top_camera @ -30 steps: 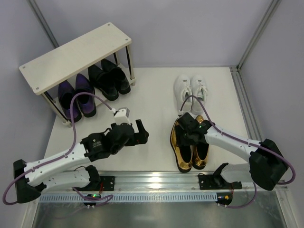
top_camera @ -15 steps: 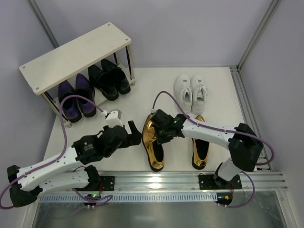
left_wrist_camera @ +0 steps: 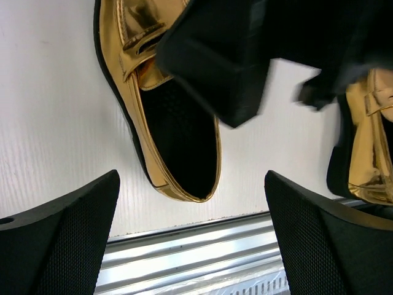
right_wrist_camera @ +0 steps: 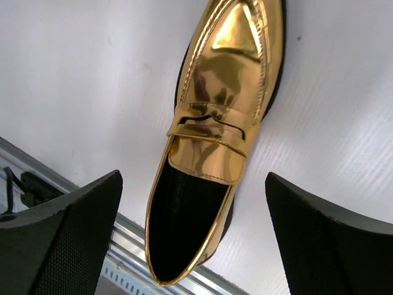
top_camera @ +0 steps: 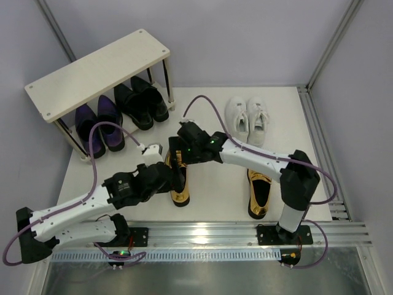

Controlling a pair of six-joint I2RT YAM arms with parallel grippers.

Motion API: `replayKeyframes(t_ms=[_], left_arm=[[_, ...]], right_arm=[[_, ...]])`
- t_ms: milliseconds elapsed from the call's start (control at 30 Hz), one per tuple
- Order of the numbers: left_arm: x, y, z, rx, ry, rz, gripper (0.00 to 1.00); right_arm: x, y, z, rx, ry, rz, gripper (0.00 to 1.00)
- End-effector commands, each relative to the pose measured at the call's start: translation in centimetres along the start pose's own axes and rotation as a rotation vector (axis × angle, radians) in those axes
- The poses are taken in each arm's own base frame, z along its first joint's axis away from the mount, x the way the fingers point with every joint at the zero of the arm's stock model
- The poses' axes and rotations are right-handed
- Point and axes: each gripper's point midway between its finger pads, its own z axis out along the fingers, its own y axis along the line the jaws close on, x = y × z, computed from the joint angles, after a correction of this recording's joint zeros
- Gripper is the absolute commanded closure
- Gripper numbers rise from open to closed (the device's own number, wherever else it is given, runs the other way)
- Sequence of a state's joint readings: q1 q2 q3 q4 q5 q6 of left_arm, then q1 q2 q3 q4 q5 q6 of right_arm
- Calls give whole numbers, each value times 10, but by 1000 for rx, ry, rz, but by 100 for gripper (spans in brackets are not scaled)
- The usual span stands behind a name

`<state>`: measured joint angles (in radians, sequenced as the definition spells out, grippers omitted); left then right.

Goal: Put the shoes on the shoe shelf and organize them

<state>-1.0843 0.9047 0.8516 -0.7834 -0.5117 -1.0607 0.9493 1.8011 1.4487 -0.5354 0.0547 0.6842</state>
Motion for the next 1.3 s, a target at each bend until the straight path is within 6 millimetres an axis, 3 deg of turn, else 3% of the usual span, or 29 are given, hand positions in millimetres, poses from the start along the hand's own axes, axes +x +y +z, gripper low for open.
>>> replayKeyframes(t_ms=[0, 133, 200, 300, 467, 633, 700, 733, 967, 1100, 1133, 1167, 1267], left_arm=[[1, -14, 2, 17, 33, 14, 3], [15, -15, 9, -28, 54, 42, 6], [23, -17, 15, -79, 28, 77, 6], [19, -9, 24, -208, -30, 129, 5], [34, -1, 58, -305, -75, 153, 3], [47, 13, 79, -407, -110, 148, 2], [48, 5, 91, -365, -141, 131, 3], [50, 5, 95, -361, -152, 124, 12], [45, 5, 112, -313, -277, 42, 41], [58, 11, 127, -326, -278, 49, 65], [66, 18, 132, -358, -265, 71, 91], [69, 20, 134, -373, -256, 82, 100], [69, 19, 129, -405, -231, 115, 100]], right_arm=[[-45, -18, -55, 12, -185, 47, 2], [-61, -74, -101, 100, -310, 114, 2], [-66, -94, -112, 134, -335, 113, 2], [-80, -119, -134, 195, -382, 86, 2], [-94, -129, -155, 225, -410, 50, 2], [-87, -138, -158, 230, -386, 39, 2], [-82, -142, -158, 236, -376, 40, 2], [-80, -144, -159, 239, -374, 38, 2], [-68, -157, -175, 273, -374, 18, 2], [-62, -167, -183, 295, -366, 8, 2], [-61, -169, -184, 299, -362, -1, 2], [-62, -171, -186, 303, -364, 1, 2], [-63, -175, -191, 308, -369, -1, 2]])
